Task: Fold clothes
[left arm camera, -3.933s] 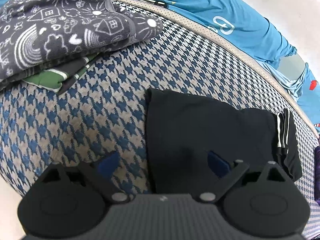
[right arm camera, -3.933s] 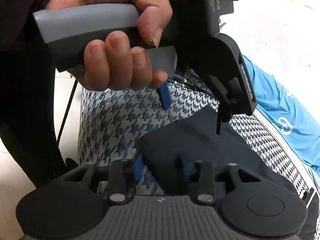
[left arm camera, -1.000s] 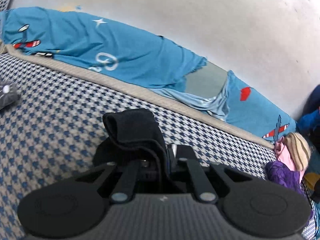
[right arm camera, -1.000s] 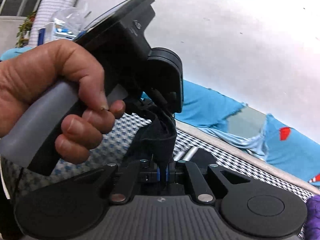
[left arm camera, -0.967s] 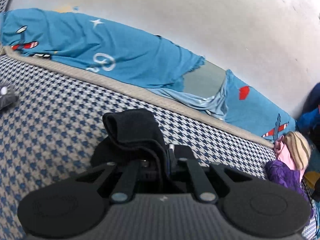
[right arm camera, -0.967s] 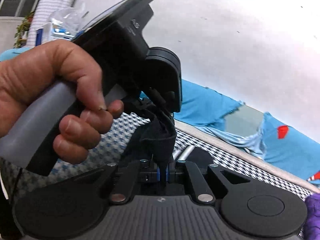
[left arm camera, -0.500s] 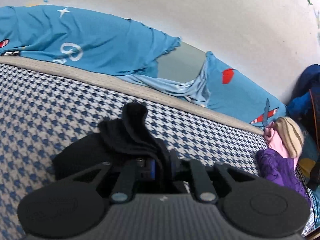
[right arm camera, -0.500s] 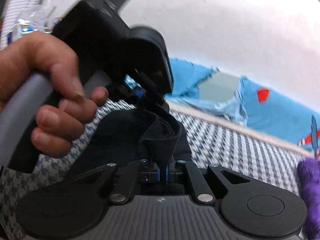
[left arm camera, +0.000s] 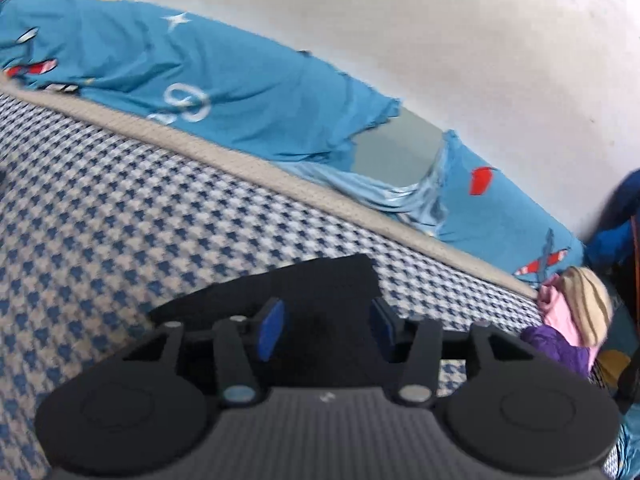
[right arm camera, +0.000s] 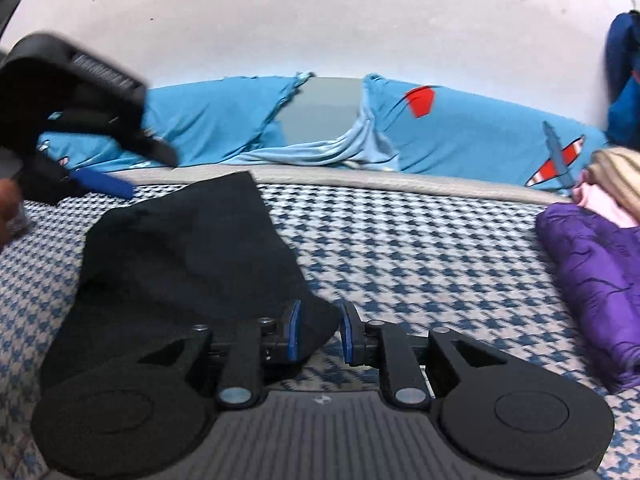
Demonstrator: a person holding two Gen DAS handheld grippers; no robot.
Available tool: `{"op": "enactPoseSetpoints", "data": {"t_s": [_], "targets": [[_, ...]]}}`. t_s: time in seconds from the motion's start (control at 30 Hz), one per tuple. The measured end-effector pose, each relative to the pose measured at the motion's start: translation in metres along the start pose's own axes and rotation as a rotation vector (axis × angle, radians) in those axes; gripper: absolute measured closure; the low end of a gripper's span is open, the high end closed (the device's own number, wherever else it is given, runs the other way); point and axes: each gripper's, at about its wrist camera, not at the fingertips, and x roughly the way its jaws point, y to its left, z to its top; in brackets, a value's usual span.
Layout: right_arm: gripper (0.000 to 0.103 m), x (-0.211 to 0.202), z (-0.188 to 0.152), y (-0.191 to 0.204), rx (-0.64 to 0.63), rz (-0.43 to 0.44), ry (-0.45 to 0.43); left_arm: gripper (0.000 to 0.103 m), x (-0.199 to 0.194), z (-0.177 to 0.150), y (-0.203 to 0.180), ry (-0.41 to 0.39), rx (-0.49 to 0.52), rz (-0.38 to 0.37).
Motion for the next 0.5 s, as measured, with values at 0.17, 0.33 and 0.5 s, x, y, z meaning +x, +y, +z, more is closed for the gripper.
{"op": "enactPoseSetpoints", "data": {"t_s": [0.17,0.33,0.5], "targets": [[0.086,0.001,0.007,-0.011,0.027,-0.036,-0.017,0.054,-0.006,0.004,0.024,-0.004,-0.025,0.064],[0.086,0.004,0.013,-0.011,0.012,-0.011,-0.034,0.054,-0.012,0.007,0.041,-0.002,-0.044,0.108],[0.086,0.012,0.021,0.003,-0.038,0.063,-0.041,0.054,-0.014,0.004,0.044,0.018,-0.028,0.140]]}}
